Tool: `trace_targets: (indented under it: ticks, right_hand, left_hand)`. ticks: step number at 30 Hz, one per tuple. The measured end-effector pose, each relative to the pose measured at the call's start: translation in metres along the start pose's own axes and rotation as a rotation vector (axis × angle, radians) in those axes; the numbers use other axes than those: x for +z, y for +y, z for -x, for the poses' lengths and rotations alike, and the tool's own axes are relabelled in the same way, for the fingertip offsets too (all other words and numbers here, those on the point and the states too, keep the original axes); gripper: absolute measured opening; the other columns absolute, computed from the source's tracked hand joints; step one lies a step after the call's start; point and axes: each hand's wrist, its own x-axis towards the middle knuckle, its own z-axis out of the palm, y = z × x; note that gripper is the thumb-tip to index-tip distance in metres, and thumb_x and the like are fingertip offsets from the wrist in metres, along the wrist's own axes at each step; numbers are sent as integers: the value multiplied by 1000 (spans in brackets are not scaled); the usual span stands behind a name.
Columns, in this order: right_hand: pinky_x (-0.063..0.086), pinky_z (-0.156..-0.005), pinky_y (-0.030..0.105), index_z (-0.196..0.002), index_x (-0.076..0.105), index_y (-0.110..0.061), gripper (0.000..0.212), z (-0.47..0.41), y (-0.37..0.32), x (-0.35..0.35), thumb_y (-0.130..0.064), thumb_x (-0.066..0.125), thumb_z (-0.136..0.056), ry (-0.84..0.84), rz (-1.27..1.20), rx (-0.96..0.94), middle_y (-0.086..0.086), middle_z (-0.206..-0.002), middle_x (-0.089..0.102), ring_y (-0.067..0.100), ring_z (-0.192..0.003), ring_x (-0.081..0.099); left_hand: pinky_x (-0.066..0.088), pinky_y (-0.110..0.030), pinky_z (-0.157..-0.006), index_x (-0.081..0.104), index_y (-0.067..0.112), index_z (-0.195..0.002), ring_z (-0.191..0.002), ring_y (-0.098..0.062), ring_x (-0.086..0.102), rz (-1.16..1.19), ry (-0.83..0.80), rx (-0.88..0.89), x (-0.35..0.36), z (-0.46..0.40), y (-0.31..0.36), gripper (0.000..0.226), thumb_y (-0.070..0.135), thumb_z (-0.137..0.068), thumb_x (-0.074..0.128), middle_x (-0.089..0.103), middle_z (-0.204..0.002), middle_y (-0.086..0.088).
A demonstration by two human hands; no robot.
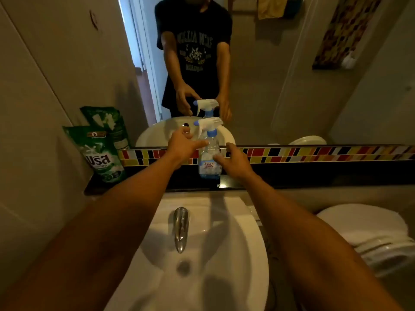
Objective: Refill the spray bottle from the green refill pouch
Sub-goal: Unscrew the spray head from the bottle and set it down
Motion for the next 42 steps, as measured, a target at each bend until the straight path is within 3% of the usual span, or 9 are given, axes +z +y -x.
trace_targets:
  ticks: [4, 7, 10, 15, 19, 27, 30, 36, 42]
  right_hand:
    - [49, -78, 21, -148, 46, -15, 65, -26, 11, 4, -22, 76, -92, -36, -211, 17, 8, -149, 54, 17, -126, 54]
    - [58, -94, 39, -145, 51, -14, 67, -45, 21, 11, -19, 82, -86, -74, -307, 44, 6, -144, 59, 21, -127, 59]
    - [57, -100, 50, -142, 55, -15, 66, -57, 30, 15, -17, 84, -83, -123, -352, 48, 4, -139, 63, 24, -123, 64]
    - [58, -99, 48, -132, 61, -14, 52, -67, 34, 19, -11, 82, -85, -170, -397, 25, 0, -124, 70, 21, -115, 69]
    - [57, -100, 51, -131, 61, -14, 51, -70, 33, 19, -15, 83, -85, -187, -355, 6, 5, -126, 70, 24, -115, 68]
    - [58, -98, 45, -136, 57, -17, 51, -67, 15, 3, -19, 78, -90, -218, -257, -90, 4, -129, 67, 23, -117, 66]
    - [57, -100, 46, -138, 56, -20, 55, -67, 5, -7, -22, 79, -89, -206, -195, -101, 3, -134, 63, 23, -121, 63]
    - [53, -103, 49, -141, 54, -20, 58, -63, -5, -23, -26, 78, -89, -211, -86, -96, 4, -138, 61, 25, -125, 60]
    - [51, -106, 52, -143, 54, -18, 59, -55, -11, -34, -24, 78, -88, -196, -56, -104, 5, -139, 61, 26, -127, 59]
  left_hand:
    - [57, -36, -91, 47, 10, -137, -116, -24, 65, 176, -10, -25, 16, -18, 1, 74, 13, -75, 86, 64, -130, -7]
    - [61, -27, -79, 53, 9, -134, -109, -22, 69, 233, -9, 8, 25, -34, -1, 66, 9, -76, 85, 70, -120, -7]
    - [61, -34, -86, 56, 13, -131, -109, -20, 70, 235, -35, 22, 32, -45, -6, 61, 11, -78, 83, 71, -119, -6]
    - [59, -43, -93, 60, 12, -129, -108, -21, 71, 236, -36, 32, 36, -53, -11, 54, 11, -80, 82, 73, -117, -7]
    - [58, -44, -93, 60, 11, -129, -107, -22, 71, 253, -51, 14, 36, -51, -8, 54, 11, -79, 82, 73, -116, -8]
    - [57, -43, -96, 58, 11, -128, -112, -26, 68, 285, -46, 48, 19, -48, 19, 53, 10, -80, 81, 70, -120, -12]
    - [56, -45, -97, 56, 13, -129, -112, -26, 67, 286, -3, 77, 6, -47, 33, 68, 21, -70, 88, 70, -121, -12]
    - [52, -18, -65, 41, 17, -124, -95, -11, 63, 349, 90, 130, -10, -46, 61, 61, 6, -79, 81, 60, -114, -4]
    - [57, -37, -88, 36, 18, -134, -116, -27, 63, 422, 102, 192, -28, -49, 74, 73, 14, -78, 84, 56, -130, -9]
